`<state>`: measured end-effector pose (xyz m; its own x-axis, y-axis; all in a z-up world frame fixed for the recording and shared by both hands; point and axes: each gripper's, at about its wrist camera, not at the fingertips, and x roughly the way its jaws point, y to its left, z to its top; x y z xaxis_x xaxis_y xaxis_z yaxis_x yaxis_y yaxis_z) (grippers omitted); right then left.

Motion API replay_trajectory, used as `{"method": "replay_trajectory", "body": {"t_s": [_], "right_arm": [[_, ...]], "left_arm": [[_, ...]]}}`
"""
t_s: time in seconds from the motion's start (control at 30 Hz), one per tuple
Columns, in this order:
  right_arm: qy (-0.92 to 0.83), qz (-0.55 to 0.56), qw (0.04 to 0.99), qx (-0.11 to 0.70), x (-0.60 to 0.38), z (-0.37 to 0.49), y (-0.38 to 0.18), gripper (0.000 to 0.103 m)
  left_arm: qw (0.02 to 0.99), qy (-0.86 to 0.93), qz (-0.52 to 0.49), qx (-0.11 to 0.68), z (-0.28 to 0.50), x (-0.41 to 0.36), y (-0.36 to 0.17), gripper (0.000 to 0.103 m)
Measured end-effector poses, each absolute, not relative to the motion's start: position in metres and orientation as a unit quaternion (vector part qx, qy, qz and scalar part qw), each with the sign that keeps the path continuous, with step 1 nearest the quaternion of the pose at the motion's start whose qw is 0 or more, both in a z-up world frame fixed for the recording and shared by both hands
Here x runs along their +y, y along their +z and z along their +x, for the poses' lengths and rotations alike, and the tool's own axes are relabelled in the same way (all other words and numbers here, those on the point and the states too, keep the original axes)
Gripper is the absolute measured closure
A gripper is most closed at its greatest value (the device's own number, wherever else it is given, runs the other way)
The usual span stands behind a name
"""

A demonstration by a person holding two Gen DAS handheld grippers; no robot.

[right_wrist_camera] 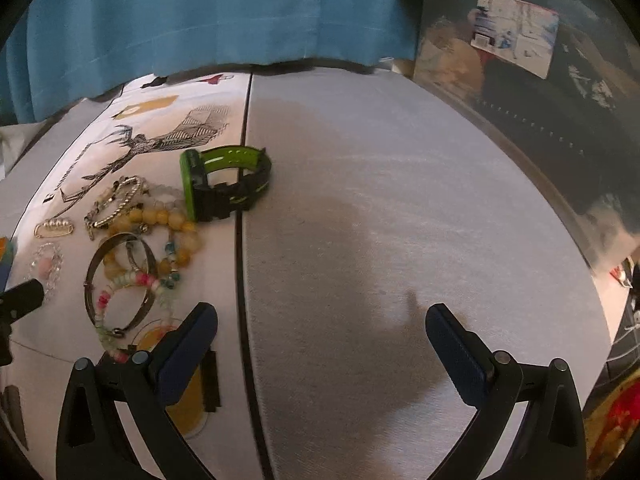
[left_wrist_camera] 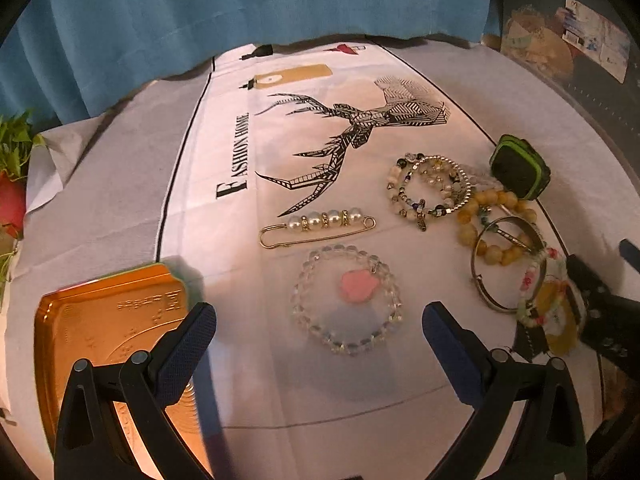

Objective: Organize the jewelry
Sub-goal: 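Grasp the clear crystal bead bracelet with the left tool while the right tool grasps the pastel bead bracelet, then carry both held bracelets over the copper tray with both tools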

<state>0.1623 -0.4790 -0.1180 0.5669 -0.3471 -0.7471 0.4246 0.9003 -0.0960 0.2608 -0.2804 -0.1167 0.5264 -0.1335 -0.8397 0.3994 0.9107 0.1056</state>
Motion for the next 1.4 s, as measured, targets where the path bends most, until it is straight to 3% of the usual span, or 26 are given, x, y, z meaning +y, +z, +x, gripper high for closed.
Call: {"method": "replay_trajectory", "body": {"t_s": [0.63, 0.7, 0.73, 0.77, 0.83, 0.9, 0.93, 0.97, 1.3, 1.4], "right_arm": [[-0.174, -0.004, 0.892, 0.416, -0.456, 0.173, -0.120, 0.000], [-0.165, -0.009, 0.896, 0.412, -0.452, 0.171, -0.119, 0.012], [-0.138, 0.000, 0.902, 0.410, -0.450, 0.170, -0.118, 0.040], [-0.110, 0.015, 0.906, 0.409, -0.447, 0.168, -0.119, 0.068], [-0.084, 0.019, 0.907, 0.412, -0.439, 0.167, -0.118, 0.096], [-0.084, 0.000, 0.906, 0.414, -0.432, 0.168, -0.117, 0.096], [-0.081, 0.009, 0.907, 0.412, -0.433, 0.166, -0.115, 0.096], [-0.080, 0.017, 0.909, 0.410, -0.434, 0.163, -0.113, 0.096], [-0.123, 0.038, 0.916, 0.380, -0.450, 0.129, -0.076, 0.096], [-0.127, 0.046, 0.914, 0.384, -0.453, 0.123, -0.081, 0.096]], "left_arm": [[0.837, -0.189, 0.117, 0.500, 0.285, -0.280, -0.130, 0.002], [0.837, -0.200, 0.122, 0.495, 0.281, -0.282, -0.127, 0.016], [0.839, -0.210, 0.125, 0.486, 0.277, -0.283, -0.124, 0.037], [0.839, -0.221, 0.128, 0.481, 0.274, -0.284, -0.121, 0.064], [0.831, -0.238, 0.126, 0.487, 0.273, -0.284, -0.118, 0.090], [0.819, -0.255, 0.091, 0.506, 0.275, -0.278, -0.115, 0.092], [0.820, -0.257, 0.081, 0.505, 0.273, -0.274, -0.111, 0.102], [0.822, -0.258, 0.079, 0.502, 0.271, -0.271, -0.108, 0.103], [0.846, -0.266, 0.075, 0.455, 0.247, -0.253, -0.069, 0.103], [0.834, -0.266, 0.097, 0.474, 0.262, -0.261, -0.080, 0.094]]}}
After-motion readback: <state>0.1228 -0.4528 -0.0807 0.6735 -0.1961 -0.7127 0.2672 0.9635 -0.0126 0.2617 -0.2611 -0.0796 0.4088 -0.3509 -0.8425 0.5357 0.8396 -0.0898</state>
